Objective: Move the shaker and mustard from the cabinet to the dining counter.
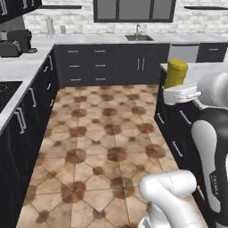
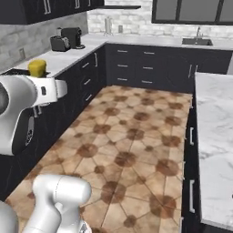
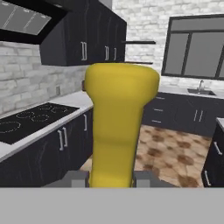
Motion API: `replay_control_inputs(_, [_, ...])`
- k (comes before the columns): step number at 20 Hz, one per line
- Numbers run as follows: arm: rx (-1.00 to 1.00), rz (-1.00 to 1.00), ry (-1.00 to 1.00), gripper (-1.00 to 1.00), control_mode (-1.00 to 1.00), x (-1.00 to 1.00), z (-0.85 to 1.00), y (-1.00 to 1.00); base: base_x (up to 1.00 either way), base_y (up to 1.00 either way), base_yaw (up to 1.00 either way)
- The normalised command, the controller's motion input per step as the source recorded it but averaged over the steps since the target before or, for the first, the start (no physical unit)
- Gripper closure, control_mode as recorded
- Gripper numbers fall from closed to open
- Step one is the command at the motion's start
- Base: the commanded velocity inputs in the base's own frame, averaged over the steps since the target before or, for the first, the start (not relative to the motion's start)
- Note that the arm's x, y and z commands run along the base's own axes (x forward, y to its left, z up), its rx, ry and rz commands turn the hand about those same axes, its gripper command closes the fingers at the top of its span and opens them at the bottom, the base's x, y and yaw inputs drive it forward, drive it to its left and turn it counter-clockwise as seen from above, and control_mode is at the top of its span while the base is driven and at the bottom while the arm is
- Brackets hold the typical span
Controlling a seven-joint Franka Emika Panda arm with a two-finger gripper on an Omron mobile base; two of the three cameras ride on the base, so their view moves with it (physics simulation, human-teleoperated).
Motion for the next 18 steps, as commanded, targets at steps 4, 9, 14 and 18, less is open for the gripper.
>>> replay_control_inputs(4, [0.0, 0.0, 0.0, 1.0, 1.0, 0.0, 0.0, 0.0, -1.0, -0.44, 0.0])
replay_control_inputs(9, [0.0, 0.0, 0.0, 1.0, 1.0, 0.0, 0.0, 0.0, -0.47, -0.58, 0.0])
replay_control_inputs(14, [0.0, 0.0, 0.0, 1.0, 1.0, 0.0, 0.0, 0.0, 0.62, -0.98, 0.0])
replay_control_inputs(18, [0.0, 0.0, 0.0, 1.0, 1.0, 0.0, 0.0, 0.0, 0.42, -1.0, 0.0])
